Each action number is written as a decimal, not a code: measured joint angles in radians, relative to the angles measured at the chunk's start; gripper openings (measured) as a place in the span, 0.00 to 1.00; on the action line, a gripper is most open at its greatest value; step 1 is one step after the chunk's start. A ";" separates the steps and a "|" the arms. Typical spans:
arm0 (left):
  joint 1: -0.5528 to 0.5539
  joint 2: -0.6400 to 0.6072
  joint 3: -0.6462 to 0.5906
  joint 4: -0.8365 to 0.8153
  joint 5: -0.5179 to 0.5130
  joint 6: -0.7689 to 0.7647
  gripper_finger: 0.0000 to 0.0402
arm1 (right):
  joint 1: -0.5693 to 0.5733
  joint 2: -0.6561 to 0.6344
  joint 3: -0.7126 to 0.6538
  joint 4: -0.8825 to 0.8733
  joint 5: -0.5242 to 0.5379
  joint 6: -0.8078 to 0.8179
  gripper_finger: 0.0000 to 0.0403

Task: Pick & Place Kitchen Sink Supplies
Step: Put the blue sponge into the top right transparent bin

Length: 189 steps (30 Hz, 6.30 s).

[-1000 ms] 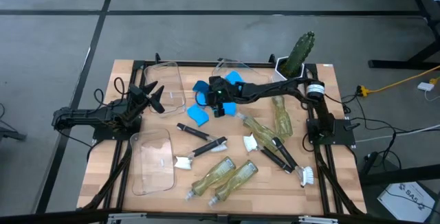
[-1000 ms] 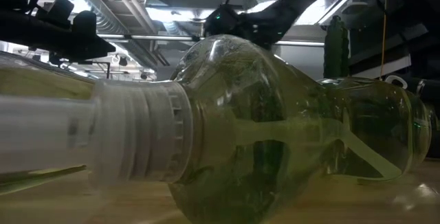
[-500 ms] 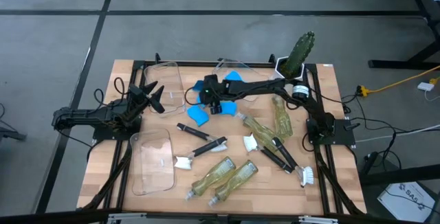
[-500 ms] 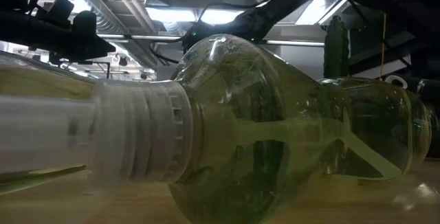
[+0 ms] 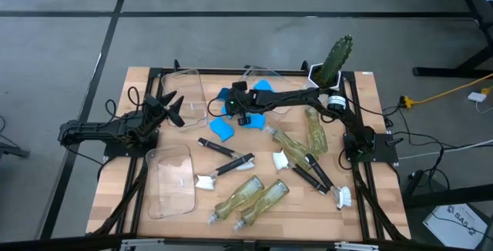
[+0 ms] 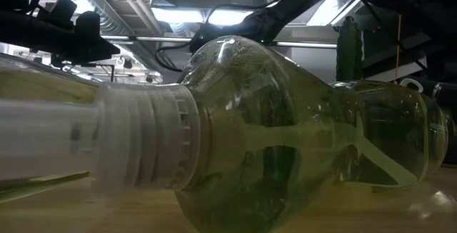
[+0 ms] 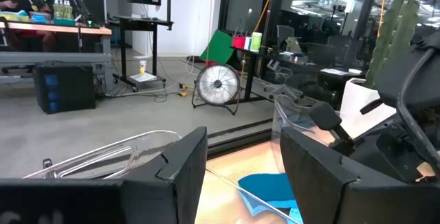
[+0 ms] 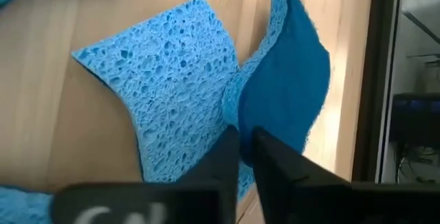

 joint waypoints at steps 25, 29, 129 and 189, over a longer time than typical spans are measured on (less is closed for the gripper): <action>0.000 0.000 0.000 0.000 0.000 0.000 0.45 | 0.000 -0.276 -0.001 -0.103 -0.245 0.191 0.02; 0.000 0.000 0.000 0.000 0.000 0.000 0.45 | 0.002 -0.361 -0.002 -0.170 -0.264 0.241 0.02; 0.000 0.000 0.000 0.000 0.000 0.000 0.45 | -0.089 -0.669 -0.726 0.369 -0.122 0.368 0.50; 0.000 0.000 0.000 0.000 0.000 0.000 0.45 | 0.105 -0.371 -0.680 0.356 -0.200 0.314 0.01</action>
